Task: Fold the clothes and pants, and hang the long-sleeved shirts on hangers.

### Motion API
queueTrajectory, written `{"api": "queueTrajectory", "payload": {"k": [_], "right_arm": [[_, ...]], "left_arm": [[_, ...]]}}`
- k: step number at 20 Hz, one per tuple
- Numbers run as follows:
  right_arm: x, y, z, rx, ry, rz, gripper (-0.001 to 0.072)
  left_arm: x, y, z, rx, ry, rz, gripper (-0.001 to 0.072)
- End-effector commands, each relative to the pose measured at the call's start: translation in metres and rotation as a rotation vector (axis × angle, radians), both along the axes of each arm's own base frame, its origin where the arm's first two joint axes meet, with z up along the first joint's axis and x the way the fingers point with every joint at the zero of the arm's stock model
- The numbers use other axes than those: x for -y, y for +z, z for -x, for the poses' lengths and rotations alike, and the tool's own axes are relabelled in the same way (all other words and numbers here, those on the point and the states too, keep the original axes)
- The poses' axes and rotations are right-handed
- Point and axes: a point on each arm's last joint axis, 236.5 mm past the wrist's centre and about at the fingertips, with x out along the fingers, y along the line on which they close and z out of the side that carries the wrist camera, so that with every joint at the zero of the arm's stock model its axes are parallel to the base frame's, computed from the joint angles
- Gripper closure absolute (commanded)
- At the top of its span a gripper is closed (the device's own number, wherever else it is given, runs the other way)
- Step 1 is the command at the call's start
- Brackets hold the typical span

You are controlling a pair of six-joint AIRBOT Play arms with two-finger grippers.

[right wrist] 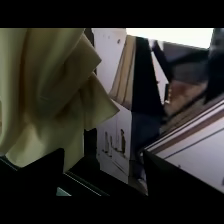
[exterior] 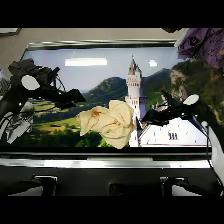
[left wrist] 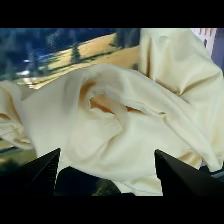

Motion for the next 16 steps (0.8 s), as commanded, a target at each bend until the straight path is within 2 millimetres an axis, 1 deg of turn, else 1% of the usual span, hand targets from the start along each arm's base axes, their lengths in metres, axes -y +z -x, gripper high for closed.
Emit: {"api": "queueTrajectory", "payload": {"k": [1,3,6,8,9,10,12,13,14,15,16], "right_arm": [[-0.035,-0.031,0.013,-0.031,0.097,-0.045,0.0141],[-0.039,-0.039,0.008,-0.005,0.11,-0.034,0.0142],[-0.036,-0.042,-0.007,0.049,0.073,-0.014,0.0145],[-0.036,-0.043,-0.011,0.062,0.066,-0.01,0.0154],[-0.037,-0.044,-0.01,0.054,0.067,-0.016,0.0155],[-0.039,-0.046,-0.006,0.035,0.072,-0.026,0.0178],[-0.044,-0.052,0.006,-0.017,0.103,-0.046,0.0205],[-0.047,-0.057,0.016,-0.049,0.135,-0.051,0.0278],[-0.048,-0.061,0.021,-0.072,0.15,-0.051,0.0329],[-0.049,-0.064,0.021,-0.076,0.148,-0.051,0.0492],[-0.047,-0.064,0.017,-0.058,0.141,-0.044,0.0616]], "left_arm": [[-0.02,0.001,-0.001,-0.013,0.024,-0.007,0.0054],[-0.023,0.001,-0.002,-0.014,0.029,-0.007,0.0054],[-0.022,0.001,-0.002,-0.014,0.029,-0.007,0.0054],[-0.022,0.001,-0.001,-0.017,0.028,-0.008,0.0053],[-0.023,0.0,0.0,-0.02,0.026,-0.01,0.0053],[-0.023,0.0,0.0,-0.021,0.026,-0.011,0.0053],[-0.026,0.0,-0.001,-0.026,0.039,-0.009,0.0052],[-0.03,0.0,-0.002,-0.028,0.051,-0.008,0.0052],[-0.035,0.0,-0.004,-0.028,0.064,-0.007,0.0051],[-0.041,0.001,-0.005,-0.029,0.076,-0.008,0.0052],[-0.048,0.002,-0.004,-0.03,0.081,-0.01,0.0051]]}}
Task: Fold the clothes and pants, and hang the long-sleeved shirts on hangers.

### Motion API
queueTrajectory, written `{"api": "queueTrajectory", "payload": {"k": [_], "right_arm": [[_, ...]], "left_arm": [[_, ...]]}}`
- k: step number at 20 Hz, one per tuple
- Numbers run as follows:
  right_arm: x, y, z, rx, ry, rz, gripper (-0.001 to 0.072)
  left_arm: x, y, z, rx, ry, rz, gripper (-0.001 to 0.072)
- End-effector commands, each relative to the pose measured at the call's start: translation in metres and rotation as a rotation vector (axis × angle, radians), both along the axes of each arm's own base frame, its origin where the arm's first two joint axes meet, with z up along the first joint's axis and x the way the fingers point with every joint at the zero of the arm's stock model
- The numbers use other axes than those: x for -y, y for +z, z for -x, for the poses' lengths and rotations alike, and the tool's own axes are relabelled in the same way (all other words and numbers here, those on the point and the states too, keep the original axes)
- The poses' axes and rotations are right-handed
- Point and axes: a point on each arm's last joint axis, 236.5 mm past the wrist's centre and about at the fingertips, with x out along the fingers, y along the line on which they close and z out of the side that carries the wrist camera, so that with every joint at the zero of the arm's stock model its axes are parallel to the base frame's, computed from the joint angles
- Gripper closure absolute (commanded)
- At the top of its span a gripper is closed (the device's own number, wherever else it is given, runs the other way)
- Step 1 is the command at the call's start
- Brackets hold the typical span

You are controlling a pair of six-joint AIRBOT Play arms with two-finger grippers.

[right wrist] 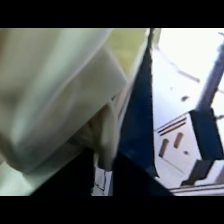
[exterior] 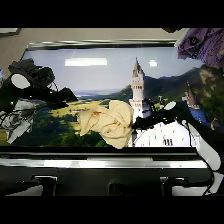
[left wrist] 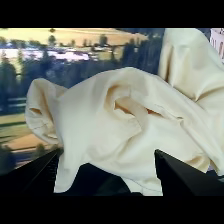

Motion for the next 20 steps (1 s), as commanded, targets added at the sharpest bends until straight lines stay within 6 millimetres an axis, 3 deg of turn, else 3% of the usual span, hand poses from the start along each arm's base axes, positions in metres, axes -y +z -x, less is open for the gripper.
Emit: {"api": "queueTrajectory", "payload": {"k": [1,4,7,10,17,20], "right_arm": [[0.001,-0.004,0.0,0.002,0.011,0.003,0.0662],[0.005,0.007,-0.007,0.054,0.009,0.015,0.0683],[0.007,0.018,-0.009,0.081,0.008,0.022,0.0684],[0.007,0.024,-0.01,0.088,-0.006,0.023,0.0684],[0.006,0.04,-0.013,0.114,-0.022,0.021,0.0684],[0.006,0.041,-0.011,0.107,-0.024,0.019,0.0684]], "left_arm": [[-0.021,0.003,0.002,0.0,0.011,-0.008,0.0052],[-0.048,-0.008,0.02,0.008,0.029,-0.027,0.0052],[-0.056,-0.045,0.057,-0.035,0.05,-0.016,0.0051],[-0.027,-0.083,0.095,-0.112,-0.007,0.1,0.0052],[0.003,-0.119,0.1,-0.12,-0.001,0.175,0.0052],[0.025,-0.129,0.106,-0.14,-0.052,0.201,0.0053]]}}
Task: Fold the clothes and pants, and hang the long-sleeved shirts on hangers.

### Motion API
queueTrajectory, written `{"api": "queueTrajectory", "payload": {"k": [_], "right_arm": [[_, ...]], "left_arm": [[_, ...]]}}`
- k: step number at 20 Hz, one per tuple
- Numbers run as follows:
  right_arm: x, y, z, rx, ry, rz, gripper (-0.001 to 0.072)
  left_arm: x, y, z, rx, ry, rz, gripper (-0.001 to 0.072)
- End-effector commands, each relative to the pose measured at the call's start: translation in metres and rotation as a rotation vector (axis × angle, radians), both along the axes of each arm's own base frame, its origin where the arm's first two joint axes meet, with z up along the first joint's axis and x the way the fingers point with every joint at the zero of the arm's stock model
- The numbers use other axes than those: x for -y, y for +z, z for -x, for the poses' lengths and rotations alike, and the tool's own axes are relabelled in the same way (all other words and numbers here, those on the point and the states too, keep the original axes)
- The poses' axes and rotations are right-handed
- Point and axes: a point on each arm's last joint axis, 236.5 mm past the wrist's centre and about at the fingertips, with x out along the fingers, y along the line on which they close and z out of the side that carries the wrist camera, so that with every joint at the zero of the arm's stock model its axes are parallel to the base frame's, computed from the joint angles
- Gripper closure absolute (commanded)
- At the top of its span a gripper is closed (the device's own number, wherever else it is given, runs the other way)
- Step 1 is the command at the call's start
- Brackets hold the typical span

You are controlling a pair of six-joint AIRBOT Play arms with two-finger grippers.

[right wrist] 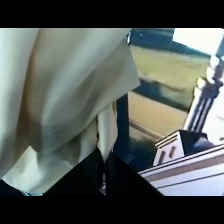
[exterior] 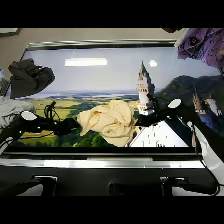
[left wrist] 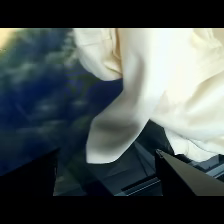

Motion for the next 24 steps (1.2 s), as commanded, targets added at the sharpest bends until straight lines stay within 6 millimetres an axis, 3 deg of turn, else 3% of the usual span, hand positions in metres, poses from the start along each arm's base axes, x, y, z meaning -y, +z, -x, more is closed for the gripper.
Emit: {"api": "queueTrajectory", "payload": {"k": [1,3,6,7,8,9,11,12,14,15,16,18,19,21,23,24], "right_arm": [[-0.001,0.003,0.002,-0.007,0.002,-0.005,0.0684],[-0.001,0.004,0.005,-0.017,0.011,-0.009,0.0684],[-0.001,0.007,0.003,-0.006,0.0,-0.009,0.0684],[-0.001,0.011,0.001,0.01,-0.005,-0.006,0.0684],[-0.001,0.015,-0.001,0.027,-0.009,-0.005,0.0685],[0.0,0.019,-0.003,0.043,-0.015,-0.003,0.0685],[0.002,0.033,-0.01,0.099,-0.027,0.008,0.0685],[0.007,0.044,-0.017,0.149,-0.031,0.032,0.0686],[0.029,0.081,-0.043,0.293,-0.044,0.141,0.0686],[0.047,0.112,-0.065,0.394,-0.074,0.222,0.0686],[0.064,0.15,-0.086,0.506,-0.108,0.294,0.0686],[0.091,0.251,-0.118,0.757,-0.19,0.393,0.0685],[0.1,0.306,-0.123,0.879,-0.224,0.422,0.0685],[0.11,0.407,-0.111,1.089,-0.289,0.436,0.0685],[0.116,0.487,-0.075,1.256,-0.337,0.436,0.0685],[0.12,0.514,-0.053,1.313,-0.354,0.444,0.0685]], "left_arm": [[0.025,-0.01,0.001,0.001,-0.028,0.045,0.0053],[0.034,-0.013,-0.004,0.013,-0.011,0.048,0.0057],[0.04,-0.022,-0.007,-0.015,0.02,0.06,0.0152],[0.041,-0.025,-0.007,-0.027,0.026,0.067,0.0306],[0.042,-0.024,-0.01,-0.029,0.035,0.077,0.0576],[0.043,-0.021,-0.016,-0.012,0.036,0.082,0.0693],[0.045,0.003,-0.041,0.058,0.039,0.095,0.0695],[0.044,0.024,-0.06,0.112,0.044,0.107,0.0695],[0.029,0.088,-0.108,0.277,0.059,0.11,0.0697],[0.011,0.129,-0.134,0.376,0.072,0.075,0.0696],[-0.009,0.173,-0.155,0.478,0.087,0.029,0.0697],[-0.05,0.277,-0.183,0.697,0.119,-0.062,0.0697],[-0.067,0.329,-0.186,0.804,0.138,-0.101,0.0696],[-0.092,0.426,-0.17,0.999,0.167,-0.177,0.0696],[-0.109,0.498,-0.132,1.152,0.202,-0.274,0.0696],[-0.115,0.52,-0.11,1.204,0.232,-0.316,0.0696]]}}
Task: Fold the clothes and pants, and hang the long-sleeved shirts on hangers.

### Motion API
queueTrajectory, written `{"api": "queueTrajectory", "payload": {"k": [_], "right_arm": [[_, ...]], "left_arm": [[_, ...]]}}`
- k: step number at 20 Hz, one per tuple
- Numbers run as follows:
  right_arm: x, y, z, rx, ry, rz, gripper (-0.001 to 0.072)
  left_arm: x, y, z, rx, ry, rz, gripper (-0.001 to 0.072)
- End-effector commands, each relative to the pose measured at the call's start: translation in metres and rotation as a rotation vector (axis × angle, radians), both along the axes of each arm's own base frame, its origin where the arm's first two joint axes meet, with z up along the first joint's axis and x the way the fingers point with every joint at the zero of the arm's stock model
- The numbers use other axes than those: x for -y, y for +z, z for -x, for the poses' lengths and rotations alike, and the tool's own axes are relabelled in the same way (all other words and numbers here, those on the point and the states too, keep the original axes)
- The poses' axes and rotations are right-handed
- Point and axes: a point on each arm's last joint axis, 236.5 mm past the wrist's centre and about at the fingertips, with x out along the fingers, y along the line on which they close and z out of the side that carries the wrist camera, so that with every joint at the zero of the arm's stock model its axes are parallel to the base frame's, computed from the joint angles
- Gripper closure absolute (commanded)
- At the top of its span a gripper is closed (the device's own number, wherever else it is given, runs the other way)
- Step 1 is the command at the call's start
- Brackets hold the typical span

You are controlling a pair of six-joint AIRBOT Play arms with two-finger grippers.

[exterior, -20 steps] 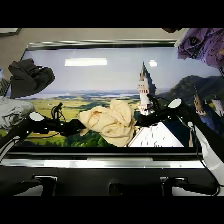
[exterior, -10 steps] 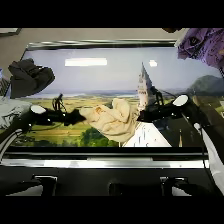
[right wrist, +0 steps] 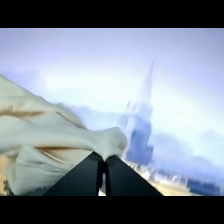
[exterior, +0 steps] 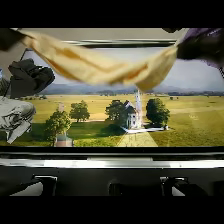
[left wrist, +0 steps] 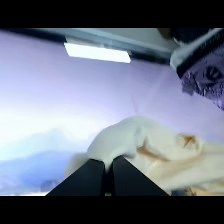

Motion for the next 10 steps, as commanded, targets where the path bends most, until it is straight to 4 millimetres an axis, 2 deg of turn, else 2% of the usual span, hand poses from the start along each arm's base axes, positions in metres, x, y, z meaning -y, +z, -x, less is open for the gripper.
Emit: {"api": "queueTrajectory", "payload": {"k": [1,3,4,6,8,10], "right_arm": [[0.028,0.126,0.074,0.28,-0.088,0.051,0.0685],[0.037,0.153,0.121,0.348,-0.125,0.039,0.0685],[0.042,0.161,0.142,0.365,-0.146,0.021,0.0685],[0.046,0.168,0.171,0.38,-0.165,0.0,0.0685],[0.049,0.166,0.176,0.369,-0.181,-0.023,0.0685],[0.047,0.149,0.158,0.302,-0.182,-0.032,0.0685]], "left_arm": [[-0.034,0.103,0.075,0.221,0.16,-0.141,0.0696],[-0.042,0.114,0.119,0.257,0.236,-0.195,0.0696],[-0.048,0.115,0.138,0.254,0.285,-0.184,0.0695],[-0.064,0.115,0.17,0.248,0.401,-0.163,0.0695],[-0.077,0.113,0.185,0.242,0.474,-0.154,0.0696],[-0.075,0.097,0.175,0.185,0.455,-0.152,0.0696]]}}
